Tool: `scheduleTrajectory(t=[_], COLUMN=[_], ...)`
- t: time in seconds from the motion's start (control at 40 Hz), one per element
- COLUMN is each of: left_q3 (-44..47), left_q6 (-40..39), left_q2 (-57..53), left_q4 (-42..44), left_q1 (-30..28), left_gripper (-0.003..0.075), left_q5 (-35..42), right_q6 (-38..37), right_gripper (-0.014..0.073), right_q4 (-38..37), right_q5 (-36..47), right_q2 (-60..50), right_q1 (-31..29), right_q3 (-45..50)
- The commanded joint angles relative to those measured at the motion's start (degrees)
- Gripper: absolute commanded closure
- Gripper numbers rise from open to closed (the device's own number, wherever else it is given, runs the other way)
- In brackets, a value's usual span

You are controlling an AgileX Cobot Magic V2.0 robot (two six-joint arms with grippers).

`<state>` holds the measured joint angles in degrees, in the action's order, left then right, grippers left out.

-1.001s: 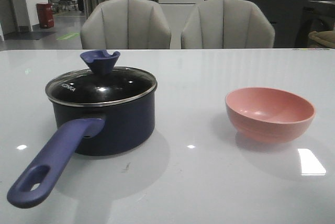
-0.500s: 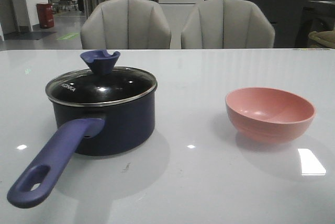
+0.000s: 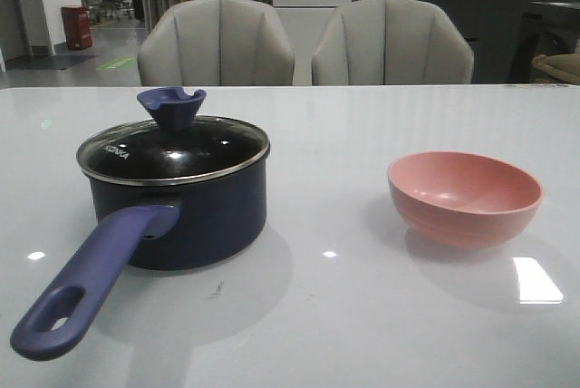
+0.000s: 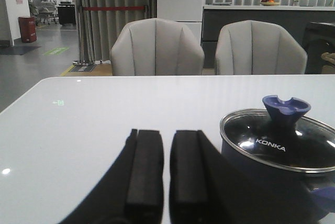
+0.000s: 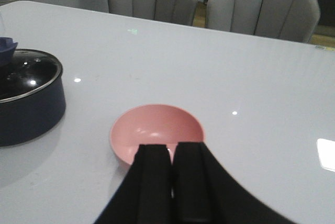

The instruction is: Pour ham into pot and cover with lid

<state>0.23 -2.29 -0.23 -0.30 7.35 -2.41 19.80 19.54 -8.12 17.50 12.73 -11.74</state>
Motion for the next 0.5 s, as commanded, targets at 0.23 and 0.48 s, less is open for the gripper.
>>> scheduleTrajectory(t=[0.23,0.48], left_q3=[1.2,1.2], left_q6=[-0.4,-0.4], left_q2=[-1.0,-1.0], left_q4=[-0.5,-0.5], left_q1=[-0.2,-0.2], left_gripper=[0.0589,0.0589], left_q5=[4.6,4.6], right_q6=[-20.6,-24.1], right_gripper=[0.0446,0.0446], right_q4=[-20.1,-21.3], right_q5=[5.2,6.1], right_q2=[-9.1,-17.4], right_q1=[-8.5,-11.2], right_q3=[4.6,11.3])
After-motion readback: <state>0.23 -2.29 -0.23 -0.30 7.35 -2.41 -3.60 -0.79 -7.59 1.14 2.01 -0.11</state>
